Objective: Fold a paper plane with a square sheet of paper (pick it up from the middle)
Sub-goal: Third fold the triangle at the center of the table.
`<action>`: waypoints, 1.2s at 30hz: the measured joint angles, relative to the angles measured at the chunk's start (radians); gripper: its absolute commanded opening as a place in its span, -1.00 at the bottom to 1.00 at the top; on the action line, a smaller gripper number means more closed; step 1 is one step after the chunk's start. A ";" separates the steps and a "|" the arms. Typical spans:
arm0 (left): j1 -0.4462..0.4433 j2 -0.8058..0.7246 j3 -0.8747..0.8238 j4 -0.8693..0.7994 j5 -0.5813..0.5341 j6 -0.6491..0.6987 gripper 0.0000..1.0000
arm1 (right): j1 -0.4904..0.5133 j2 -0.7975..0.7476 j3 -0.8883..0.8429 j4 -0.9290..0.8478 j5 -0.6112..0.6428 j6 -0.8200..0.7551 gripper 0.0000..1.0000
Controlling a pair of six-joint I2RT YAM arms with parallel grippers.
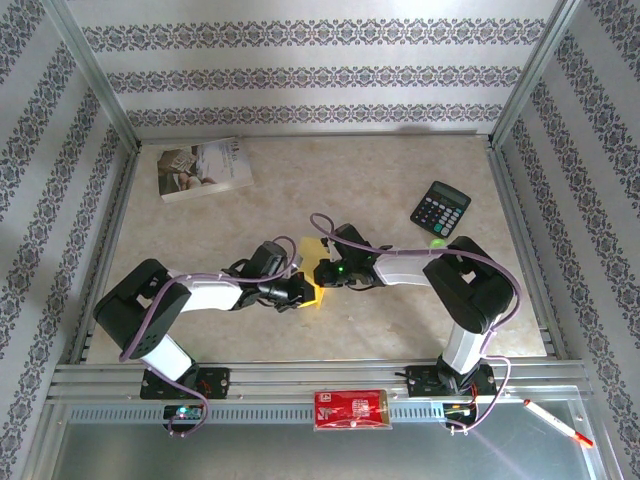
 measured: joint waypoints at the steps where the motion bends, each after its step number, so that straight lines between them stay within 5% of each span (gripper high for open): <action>1: 0.003 0.005 0.007 0.000 -0.003 0.000 -1.00 | 0.000 0.001 0.000 0.000 0.000 0.000 -0.95; 36: -0.021 0.129 0.081 -0.024 -0.019 0.041 -1.00 | 0.000 0.003 -0.006 0.016 0.000 0.011 -0.96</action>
